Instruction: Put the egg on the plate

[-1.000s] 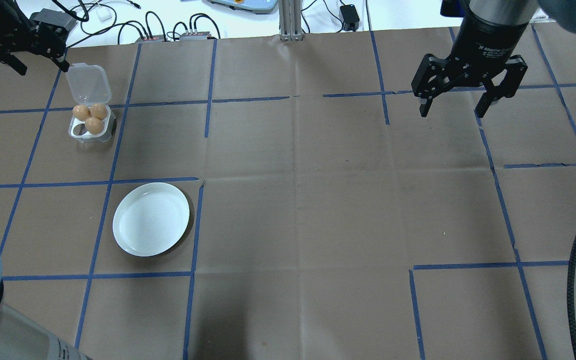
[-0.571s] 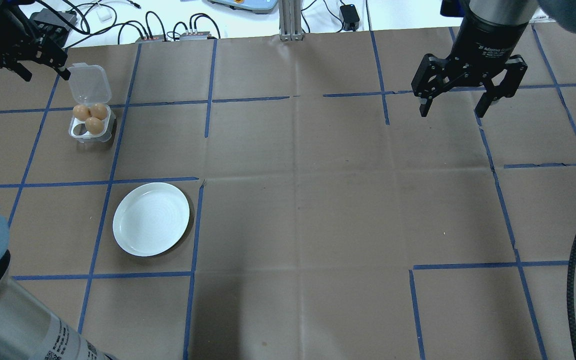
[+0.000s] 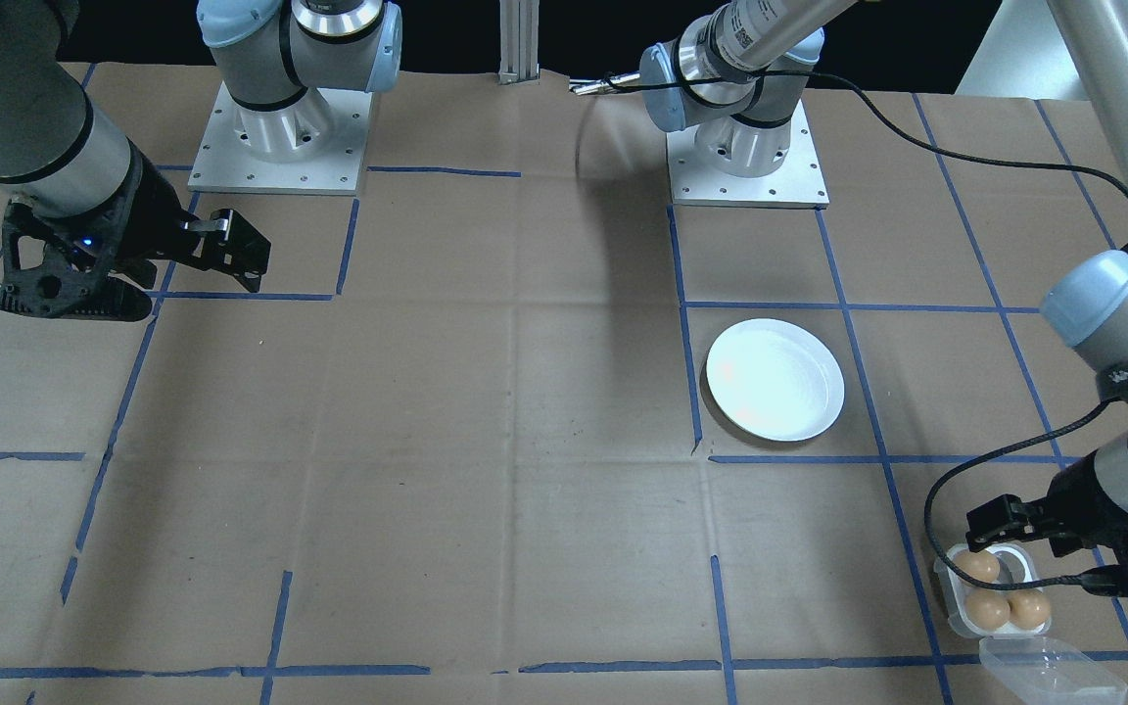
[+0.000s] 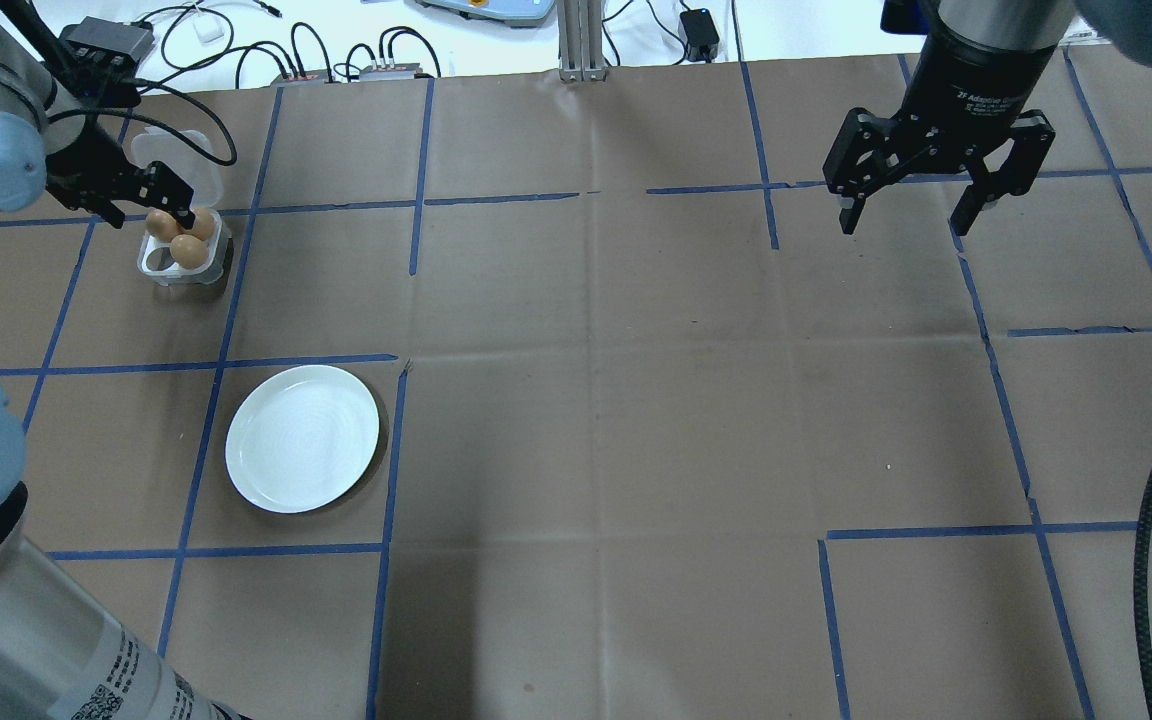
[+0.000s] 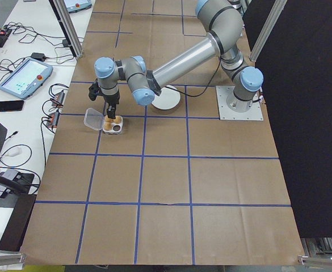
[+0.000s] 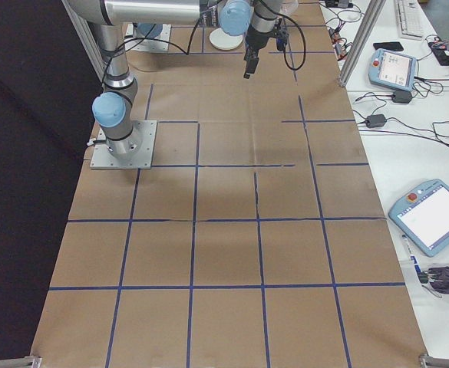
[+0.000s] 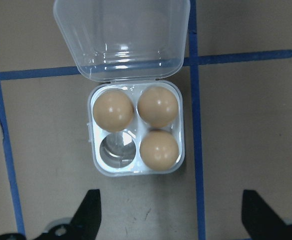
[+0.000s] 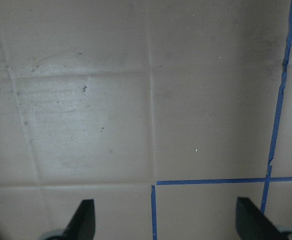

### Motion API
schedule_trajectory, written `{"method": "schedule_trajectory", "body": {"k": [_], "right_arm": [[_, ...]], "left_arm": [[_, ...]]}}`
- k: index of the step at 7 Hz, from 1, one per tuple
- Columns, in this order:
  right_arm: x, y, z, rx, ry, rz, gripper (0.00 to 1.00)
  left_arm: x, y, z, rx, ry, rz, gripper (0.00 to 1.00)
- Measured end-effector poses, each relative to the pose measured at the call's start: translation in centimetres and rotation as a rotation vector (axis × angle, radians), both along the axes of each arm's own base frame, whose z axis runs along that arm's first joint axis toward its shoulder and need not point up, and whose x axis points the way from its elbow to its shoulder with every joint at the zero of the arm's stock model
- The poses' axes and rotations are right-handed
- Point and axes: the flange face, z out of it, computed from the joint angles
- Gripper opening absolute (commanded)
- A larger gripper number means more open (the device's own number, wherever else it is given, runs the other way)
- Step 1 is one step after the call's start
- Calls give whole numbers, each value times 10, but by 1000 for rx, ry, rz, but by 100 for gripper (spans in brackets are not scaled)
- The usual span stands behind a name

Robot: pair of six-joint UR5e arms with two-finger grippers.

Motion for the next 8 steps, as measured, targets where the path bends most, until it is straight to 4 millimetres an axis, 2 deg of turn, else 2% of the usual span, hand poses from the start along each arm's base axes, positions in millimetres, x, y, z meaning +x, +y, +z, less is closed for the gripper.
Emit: {"method": "schedule_trajectory", "body": {"k": [2,3,5,7,8], "right_arm": [[0,0,0,0,-1,0,100],[0,0,0,-1,-1,0,100],[0,0,0,-1,-1,0,100],[0,0,0,0,-1,0,100],[0,0,0,0,-1,0,100]], "left_arm": [[4,-2,-37,28,-21,-3,99],[6,-3,-47,42,-30,-8,98],[5,-3,-48,44,-35,-13,93],[3,-4,-48,44,-30,-16,68],[2,-4,-48,42,-29,-15,59]]}}
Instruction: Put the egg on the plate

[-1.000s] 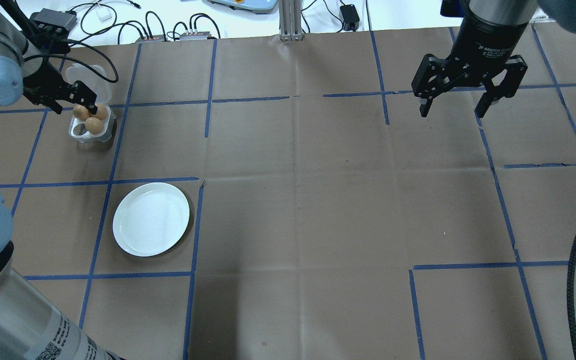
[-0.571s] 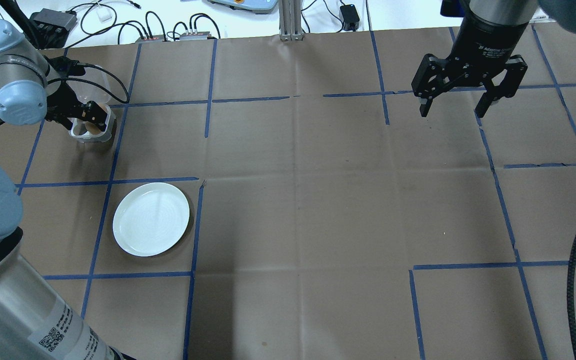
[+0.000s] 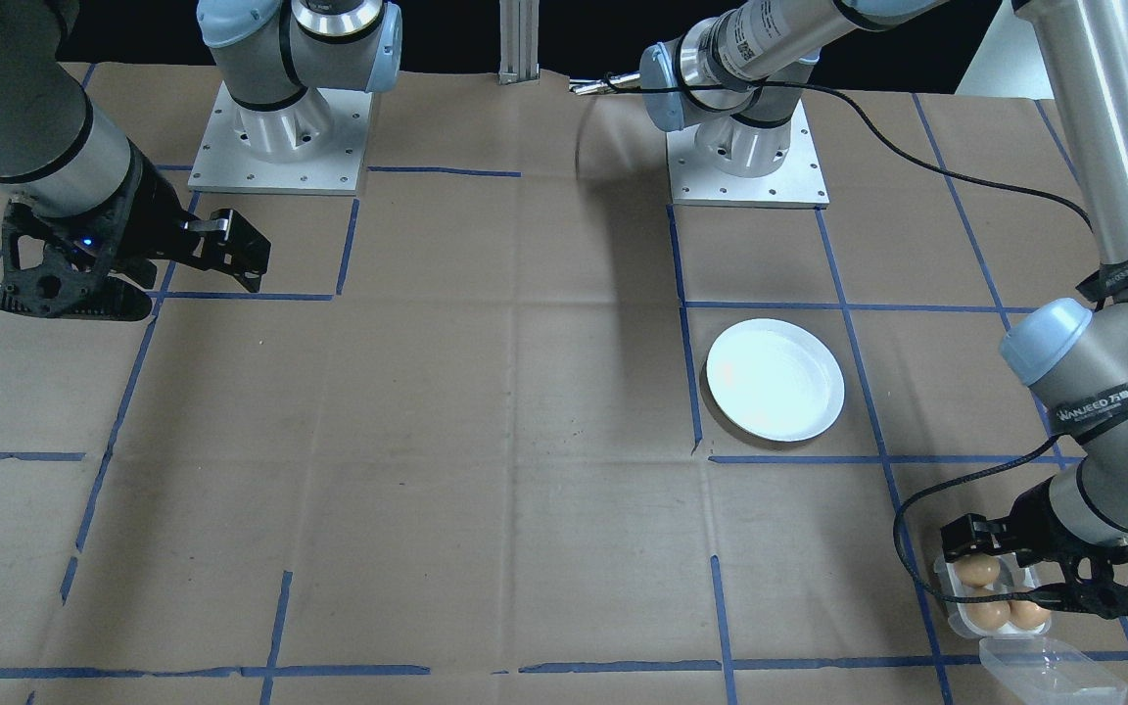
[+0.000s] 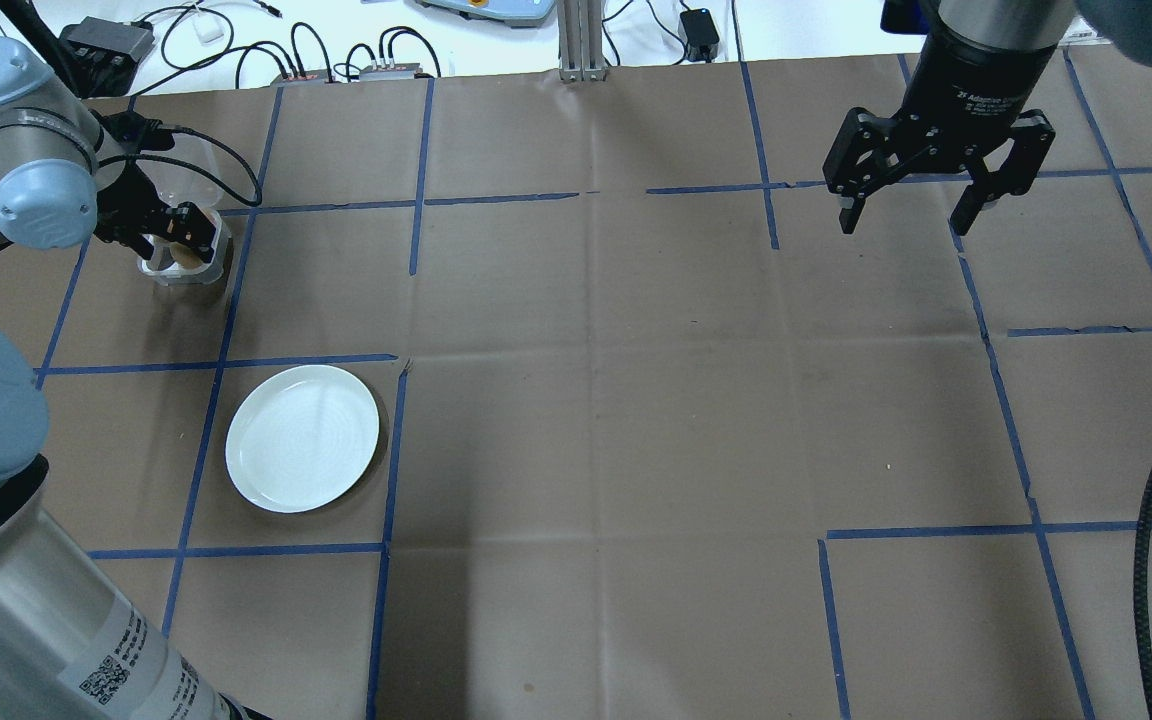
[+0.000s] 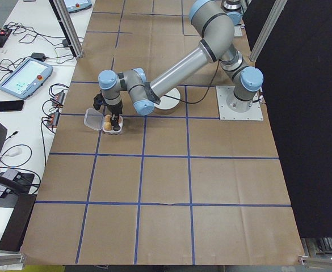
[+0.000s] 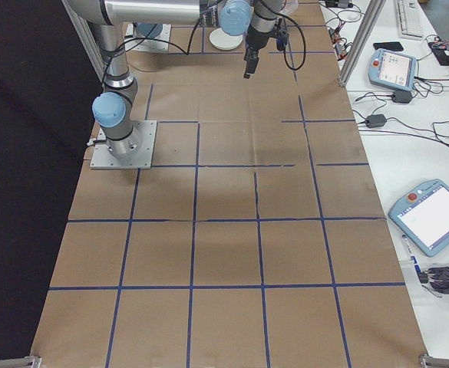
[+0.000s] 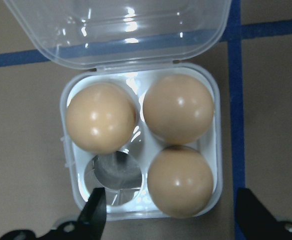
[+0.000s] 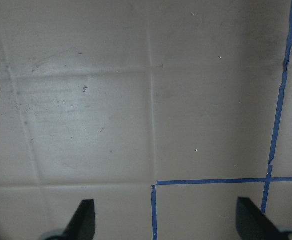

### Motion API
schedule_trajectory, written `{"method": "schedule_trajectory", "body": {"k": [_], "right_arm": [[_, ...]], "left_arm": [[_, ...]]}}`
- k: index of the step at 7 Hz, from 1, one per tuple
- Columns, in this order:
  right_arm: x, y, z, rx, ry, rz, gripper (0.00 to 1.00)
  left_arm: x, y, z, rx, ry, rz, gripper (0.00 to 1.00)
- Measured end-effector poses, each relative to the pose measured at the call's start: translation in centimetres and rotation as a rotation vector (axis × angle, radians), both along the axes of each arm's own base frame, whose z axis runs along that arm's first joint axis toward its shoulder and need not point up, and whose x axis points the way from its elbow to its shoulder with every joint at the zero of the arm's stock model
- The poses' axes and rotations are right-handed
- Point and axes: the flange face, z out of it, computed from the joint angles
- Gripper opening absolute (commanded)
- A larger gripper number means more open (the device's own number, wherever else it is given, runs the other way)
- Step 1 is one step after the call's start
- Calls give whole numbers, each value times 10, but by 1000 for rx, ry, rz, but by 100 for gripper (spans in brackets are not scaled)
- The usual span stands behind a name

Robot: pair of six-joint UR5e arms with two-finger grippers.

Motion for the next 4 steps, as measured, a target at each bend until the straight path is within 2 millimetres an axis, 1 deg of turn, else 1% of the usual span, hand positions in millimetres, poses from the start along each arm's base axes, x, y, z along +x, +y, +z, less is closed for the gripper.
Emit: {"method": "schedule_trajectory", "body": {"k": [2,3,4], "right_arm": [[0,0,0,0,0,0,100],[0,0,0,0,0,0,100],[0,0,0,-1,0,0,100]], "left_arm": [[-1,0,1,-2,1,5,44],[-2,0,1,-2,2,7,30],[-4,-1,1,-2,2,8,20]]}}
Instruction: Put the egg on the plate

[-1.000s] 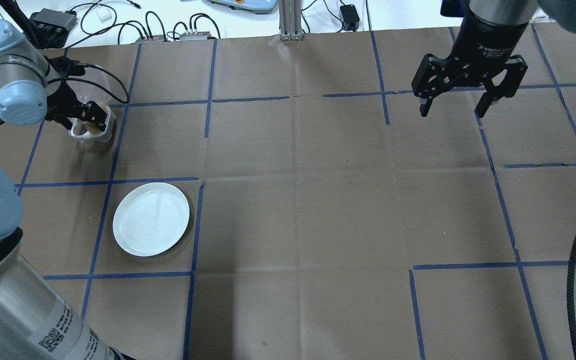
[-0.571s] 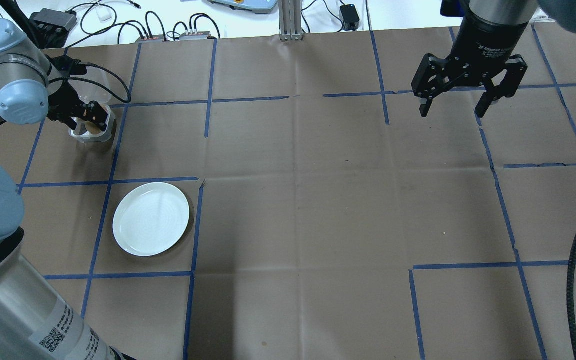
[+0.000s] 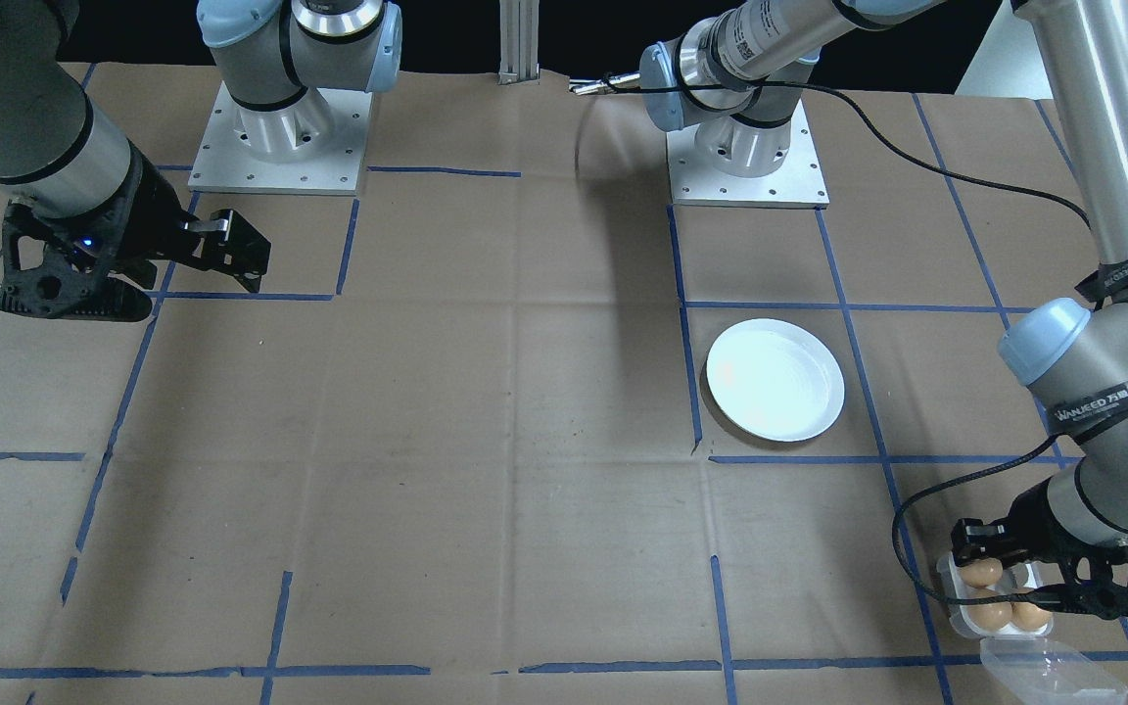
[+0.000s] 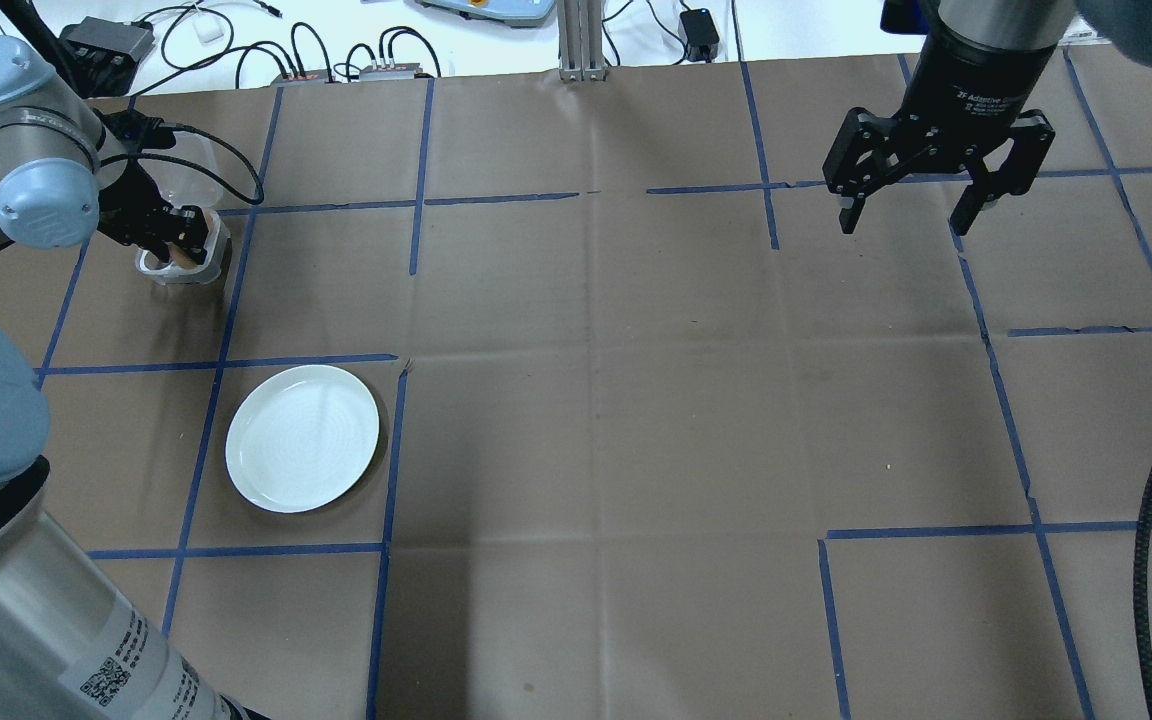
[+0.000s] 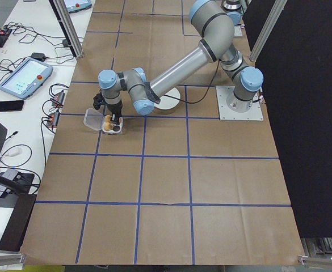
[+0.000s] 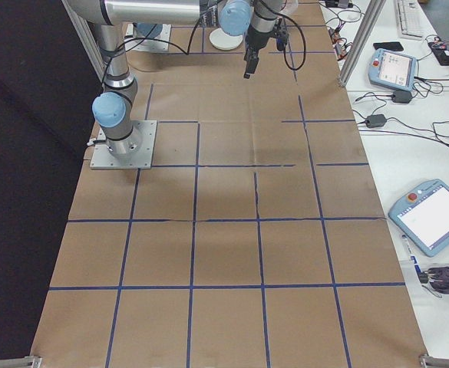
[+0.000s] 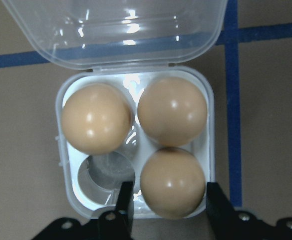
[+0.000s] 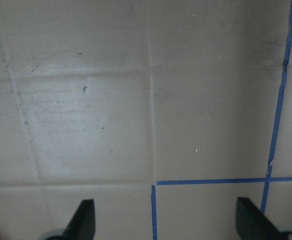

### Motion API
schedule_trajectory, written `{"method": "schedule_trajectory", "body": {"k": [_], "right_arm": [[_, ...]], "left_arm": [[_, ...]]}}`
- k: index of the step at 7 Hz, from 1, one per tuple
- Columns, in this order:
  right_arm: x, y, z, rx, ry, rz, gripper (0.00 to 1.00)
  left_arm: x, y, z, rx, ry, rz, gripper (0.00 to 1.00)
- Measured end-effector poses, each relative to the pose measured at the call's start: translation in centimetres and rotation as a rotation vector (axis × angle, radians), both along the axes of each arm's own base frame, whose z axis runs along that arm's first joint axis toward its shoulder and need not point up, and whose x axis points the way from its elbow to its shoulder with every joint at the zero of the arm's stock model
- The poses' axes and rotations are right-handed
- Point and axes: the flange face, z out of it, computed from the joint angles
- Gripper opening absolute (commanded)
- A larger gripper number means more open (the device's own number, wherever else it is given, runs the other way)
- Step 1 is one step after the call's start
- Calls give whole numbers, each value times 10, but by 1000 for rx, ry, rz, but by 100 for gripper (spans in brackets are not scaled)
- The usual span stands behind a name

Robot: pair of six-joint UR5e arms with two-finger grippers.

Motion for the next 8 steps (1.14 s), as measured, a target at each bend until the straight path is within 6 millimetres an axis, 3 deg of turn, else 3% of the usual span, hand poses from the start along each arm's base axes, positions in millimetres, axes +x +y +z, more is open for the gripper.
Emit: {"method": "schedule_trajectory", "body": {"k": [2,4,6,8], "right_arm": [[0,0,0,0,-1,0,100],[0,0,0,1,-1,0,100],[0,0,0,0,0,0,100],[0,0,0,1,-1,0,100]], "left_arm": [[-3,0,3,-3,-1,-2,17],[-6,5,25,-13,-9,-2,17],[-13,29,80,-4,-8,5,16],[-33,70,124,25,7,54,16]]}}
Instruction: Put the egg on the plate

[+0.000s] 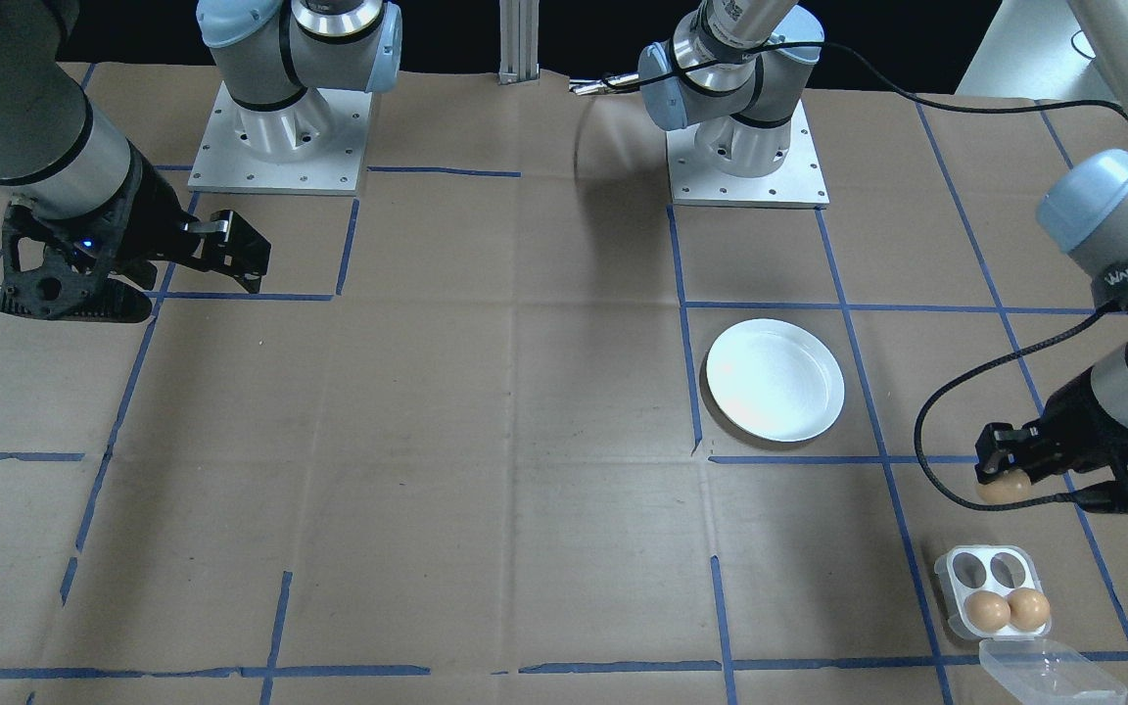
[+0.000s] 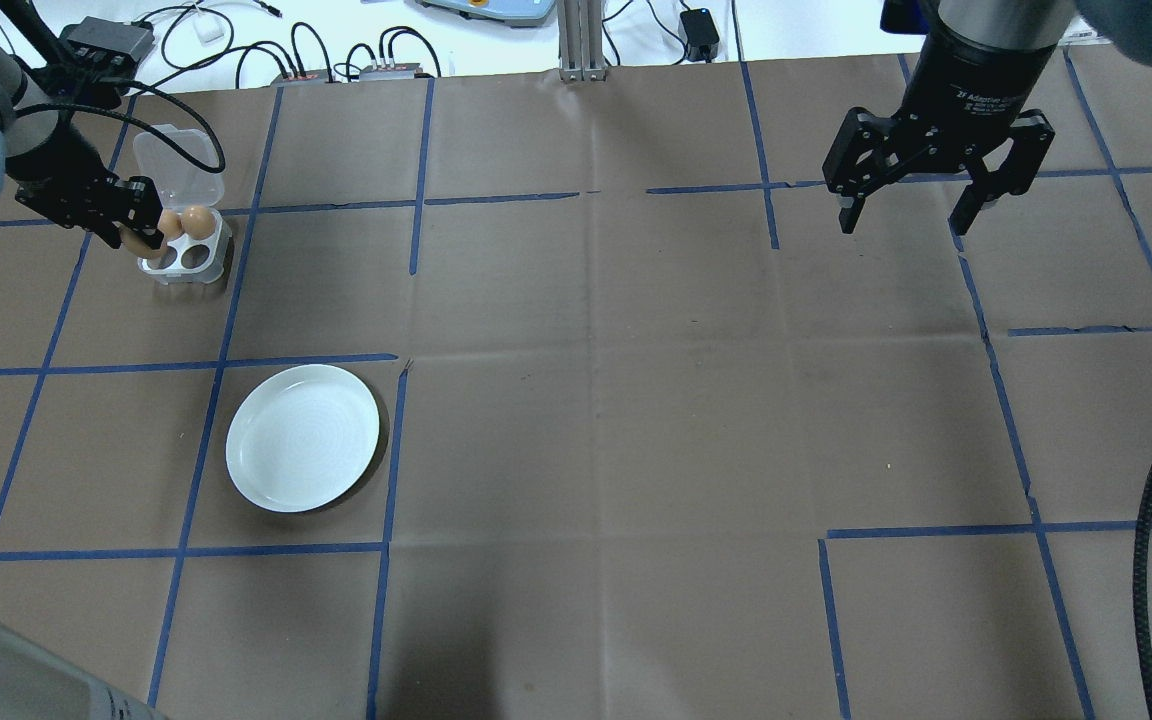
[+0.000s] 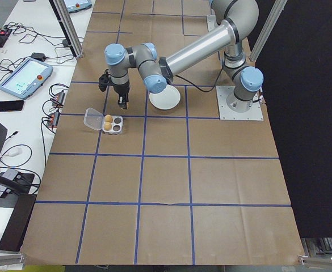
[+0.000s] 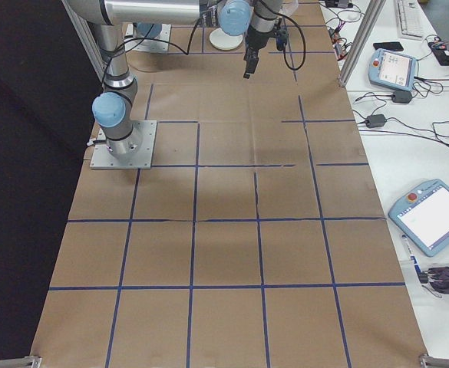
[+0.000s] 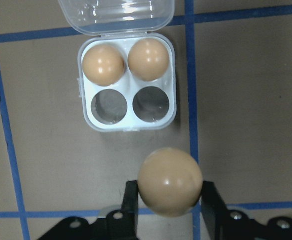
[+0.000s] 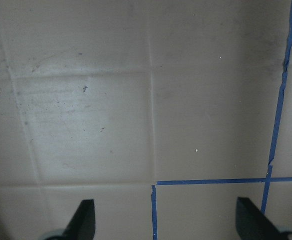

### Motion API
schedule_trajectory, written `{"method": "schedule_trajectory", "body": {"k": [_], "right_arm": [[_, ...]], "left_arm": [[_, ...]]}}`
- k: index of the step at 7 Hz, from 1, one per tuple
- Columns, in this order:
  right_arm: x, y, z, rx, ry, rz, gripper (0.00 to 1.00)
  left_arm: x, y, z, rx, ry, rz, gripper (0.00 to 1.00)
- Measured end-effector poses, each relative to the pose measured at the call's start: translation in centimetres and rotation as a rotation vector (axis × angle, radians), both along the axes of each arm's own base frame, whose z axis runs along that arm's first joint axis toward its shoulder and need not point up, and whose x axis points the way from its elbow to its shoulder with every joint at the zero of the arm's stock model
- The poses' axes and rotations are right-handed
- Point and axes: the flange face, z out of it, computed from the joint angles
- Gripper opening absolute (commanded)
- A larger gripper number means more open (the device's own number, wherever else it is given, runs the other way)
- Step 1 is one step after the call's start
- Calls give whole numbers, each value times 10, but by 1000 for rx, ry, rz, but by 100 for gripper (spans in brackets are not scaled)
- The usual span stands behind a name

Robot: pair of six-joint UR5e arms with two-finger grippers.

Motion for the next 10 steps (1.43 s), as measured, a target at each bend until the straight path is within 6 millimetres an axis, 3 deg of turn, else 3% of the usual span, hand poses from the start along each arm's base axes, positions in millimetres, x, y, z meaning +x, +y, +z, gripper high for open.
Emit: {"method": "schedule_trajectory", "body": {"k": [2,4,5,7,9,10], "right_arm": [[0,0,0,0,0,0,100],[0,0,0,-1,0,0,100],[0,0,0,-1,0,0,100],[0,0,0,0,0,0,100],[0,0,0,0,1,0,100],[0,0,0,-1,1,0,100]], "left_arm": [[-42,68,0,45,33,73,16],[-95,143,-19,91,62,138,15],[-112,164,-33,117,68,147,15],[-125,173,-61,143,97,153,15],[-125,158,-98,146,108,146,16],[-123,151,-110,139,106,139,29]]}}
